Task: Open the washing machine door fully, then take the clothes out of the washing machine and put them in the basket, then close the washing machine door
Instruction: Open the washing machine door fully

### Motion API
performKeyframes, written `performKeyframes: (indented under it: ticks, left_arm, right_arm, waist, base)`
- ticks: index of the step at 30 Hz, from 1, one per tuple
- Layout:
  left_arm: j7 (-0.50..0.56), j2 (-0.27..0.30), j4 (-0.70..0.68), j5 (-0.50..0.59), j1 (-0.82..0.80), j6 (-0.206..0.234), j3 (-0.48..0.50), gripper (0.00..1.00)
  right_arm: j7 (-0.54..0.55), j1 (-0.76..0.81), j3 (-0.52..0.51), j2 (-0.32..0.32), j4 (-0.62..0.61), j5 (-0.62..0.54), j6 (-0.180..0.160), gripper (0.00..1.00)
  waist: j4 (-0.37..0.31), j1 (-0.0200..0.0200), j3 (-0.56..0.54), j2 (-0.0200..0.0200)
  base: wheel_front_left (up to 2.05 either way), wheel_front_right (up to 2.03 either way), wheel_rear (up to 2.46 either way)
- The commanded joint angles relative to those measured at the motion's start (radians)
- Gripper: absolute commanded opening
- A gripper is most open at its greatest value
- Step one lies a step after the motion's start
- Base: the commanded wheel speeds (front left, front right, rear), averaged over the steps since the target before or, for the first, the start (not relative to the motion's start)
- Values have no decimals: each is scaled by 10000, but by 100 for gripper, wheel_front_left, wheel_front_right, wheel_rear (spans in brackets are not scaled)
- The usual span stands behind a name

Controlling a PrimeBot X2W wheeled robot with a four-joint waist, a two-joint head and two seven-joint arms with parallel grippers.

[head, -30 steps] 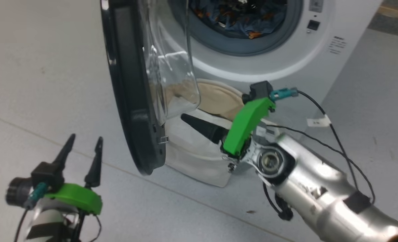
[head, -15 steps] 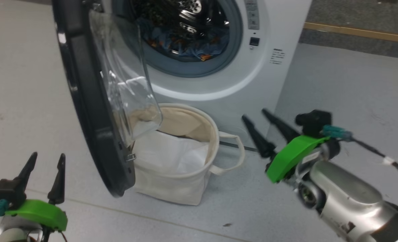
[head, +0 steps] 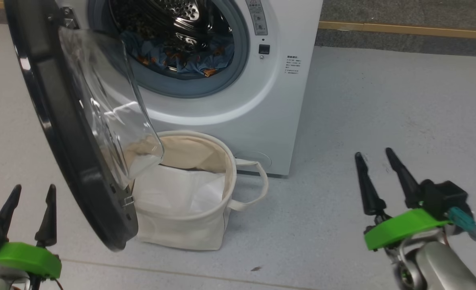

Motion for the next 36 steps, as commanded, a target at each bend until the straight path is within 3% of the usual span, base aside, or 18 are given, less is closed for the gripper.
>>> performKeyframes:
  ticks: [1,17,36]
  left_arm:
    - [-122,529,-340,-80,-280,-50,461,100]
    - [-122,554,-378,-381,-270,-51,333,100]
    - [-122,444,-141,-695,-390,-54,88,100]
  right_arm:
    - [-119,-178,-80,7,-506,-148,10,100]
    - [-119,923,-1609,125,-686,-962,10,100]
    - [-120,821,-1428,237,-158,-577,10,100]
  waist:
    - [-22,1,-6,-1]
    - [37,1,-2,-1]
    - [150,1,-59,-1]
  base:
    - [0,0,0]
    - [0,0,0]
    - [0,0,0]
